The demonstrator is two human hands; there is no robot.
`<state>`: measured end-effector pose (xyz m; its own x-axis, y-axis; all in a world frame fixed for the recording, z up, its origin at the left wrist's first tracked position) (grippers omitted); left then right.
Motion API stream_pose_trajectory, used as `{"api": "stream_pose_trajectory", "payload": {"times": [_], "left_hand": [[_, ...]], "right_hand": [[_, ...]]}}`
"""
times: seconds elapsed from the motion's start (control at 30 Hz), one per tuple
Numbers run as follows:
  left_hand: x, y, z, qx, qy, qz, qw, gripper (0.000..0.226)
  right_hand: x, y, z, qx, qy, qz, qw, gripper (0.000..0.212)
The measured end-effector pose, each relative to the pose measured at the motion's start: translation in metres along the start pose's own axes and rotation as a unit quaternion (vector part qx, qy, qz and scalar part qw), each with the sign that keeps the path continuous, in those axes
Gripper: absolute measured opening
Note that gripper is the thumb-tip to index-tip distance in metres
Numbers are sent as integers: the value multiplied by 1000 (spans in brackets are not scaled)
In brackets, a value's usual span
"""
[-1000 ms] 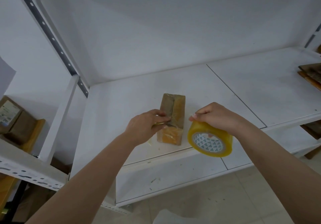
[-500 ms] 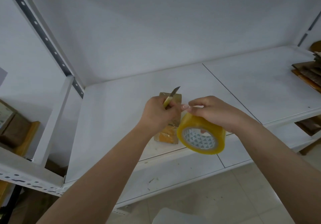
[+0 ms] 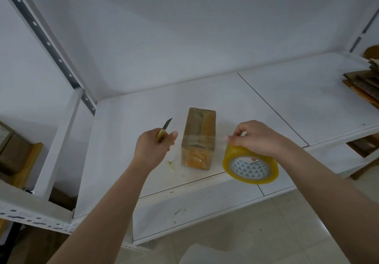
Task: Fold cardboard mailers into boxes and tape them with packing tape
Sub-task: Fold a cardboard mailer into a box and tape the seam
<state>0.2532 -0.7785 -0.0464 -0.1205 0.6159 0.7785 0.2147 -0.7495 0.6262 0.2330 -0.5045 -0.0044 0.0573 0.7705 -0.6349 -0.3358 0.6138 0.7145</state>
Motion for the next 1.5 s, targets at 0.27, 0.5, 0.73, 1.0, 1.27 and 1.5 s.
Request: {"api": "stream_pose_trajectory", "payload": {"times": [0.27,0.5,0.73,1.0,1.27,1.5], "left_hand": [[-13,-9,-8,-8,7,-36,999,38],[-40,-14,-10,-37,64,-18,997,40],[-49,-61,17,-108,214,217,946,46],[-55,-43,10,-68,198,33,977,45],[58,-25,-17,-262,-97,103,955,45],[55,-63,-22,-347,-71,10,935,46]], "right_hand": [[1,-20,-10,-15,-31,93,995,39],[-7,-37,-20,-57,-32,86,994,42],[-2,-46,-21,-69,-23,58,996,42],[4,-46,-28,-63,-26,35,997,40],[6,-46,-27,-62,-33,-24,997,39],[17,-37,-20,-149,-45,-150,976,16]]}}
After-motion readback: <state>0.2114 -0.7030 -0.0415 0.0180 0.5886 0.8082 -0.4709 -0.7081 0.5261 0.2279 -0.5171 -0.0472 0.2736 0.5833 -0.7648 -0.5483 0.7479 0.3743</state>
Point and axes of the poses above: each hand's wrist, its own z-axis away from the middle knuckle, its own y-axis out of the back of the hand, x = y × z, the point moved 3 cm from there along -z, towards the middle knuckle, and after that the axes turned 3 degrees about -z, right-handed, at the moved point
